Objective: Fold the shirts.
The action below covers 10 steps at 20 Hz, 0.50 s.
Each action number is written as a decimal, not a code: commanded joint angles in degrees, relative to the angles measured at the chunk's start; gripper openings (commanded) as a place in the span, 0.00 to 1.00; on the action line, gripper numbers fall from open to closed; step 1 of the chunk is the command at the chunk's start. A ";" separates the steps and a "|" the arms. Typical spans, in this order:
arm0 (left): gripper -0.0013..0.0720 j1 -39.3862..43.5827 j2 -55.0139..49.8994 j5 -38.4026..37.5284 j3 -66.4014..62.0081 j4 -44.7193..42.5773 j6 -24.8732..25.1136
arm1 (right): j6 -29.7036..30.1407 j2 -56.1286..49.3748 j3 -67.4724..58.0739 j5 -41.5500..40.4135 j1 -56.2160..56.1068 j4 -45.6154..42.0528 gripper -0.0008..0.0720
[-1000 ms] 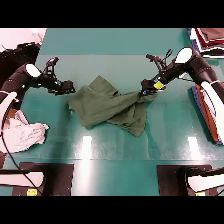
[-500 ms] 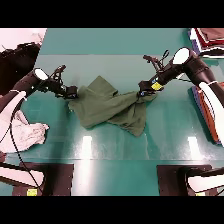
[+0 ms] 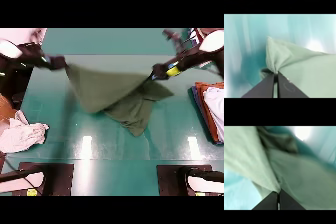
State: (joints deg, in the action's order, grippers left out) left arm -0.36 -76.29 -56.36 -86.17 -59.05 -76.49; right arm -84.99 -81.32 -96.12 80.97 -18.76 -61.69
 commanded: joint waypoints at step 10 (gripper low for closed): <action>0.05 -0.81 33.92 1.77 -19.58 0.66 -0.04 | 1.57 23.21 -19.82 -8.41 8.87 -0.02 0.03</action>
State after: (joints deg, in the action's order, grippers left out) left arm -1.10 -47.51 -56.10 -102.83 -59.11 -76.49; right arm -83.61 -63.75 -116.14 76.51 -11.68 -60.97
